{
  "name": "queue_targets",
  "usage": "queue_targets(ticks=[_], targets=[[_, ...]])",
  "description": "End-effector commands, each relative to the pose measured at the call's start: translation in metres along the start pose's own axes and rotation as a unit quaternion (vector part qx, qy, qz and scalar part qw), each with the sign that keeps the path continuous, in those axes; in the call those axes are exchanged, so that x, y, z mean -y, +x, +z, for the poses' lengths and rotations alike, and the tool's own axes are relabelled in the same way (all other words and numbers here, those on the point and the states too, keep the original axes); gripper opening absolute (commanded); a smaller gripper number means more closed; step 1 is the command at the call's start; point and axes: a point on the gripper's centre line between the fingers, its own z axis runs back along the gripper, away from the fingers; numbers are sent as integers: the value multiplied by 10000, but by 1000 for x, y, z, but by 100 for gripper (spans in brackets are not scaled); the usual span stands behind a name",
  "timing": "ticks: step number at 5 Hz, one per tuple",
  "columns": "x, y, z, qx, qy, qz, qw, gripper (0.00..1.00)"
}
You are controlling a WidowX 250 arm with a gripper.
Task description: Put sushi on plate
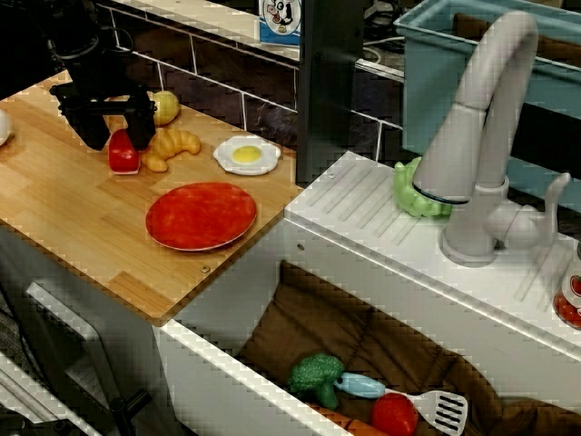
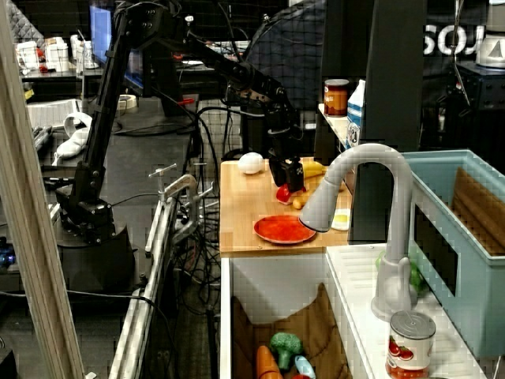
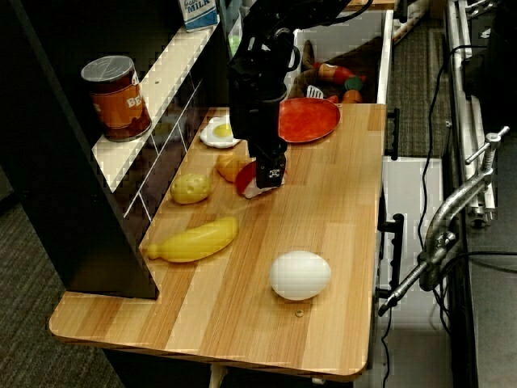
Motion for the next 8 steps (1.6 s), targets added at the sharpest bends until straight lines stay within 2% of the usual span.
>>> queue_targets(ticks=[1, 3, 4, 6, 7, 8], targets=[[0, 0, 0, 0, 0, 0, 10000, 100], [-13, -4, -24, 203, 55, 239, 9995, 100], [-15, -8, -28, 30, 160, 291, 9994, 0], [-15, -2, -16, -108, -2, 304, 9995, 0], [-11, 2, 7, -316, -123, 289, 9990, 0], [-3, -3, 40, -629, -318, 73, 9975, 0]])
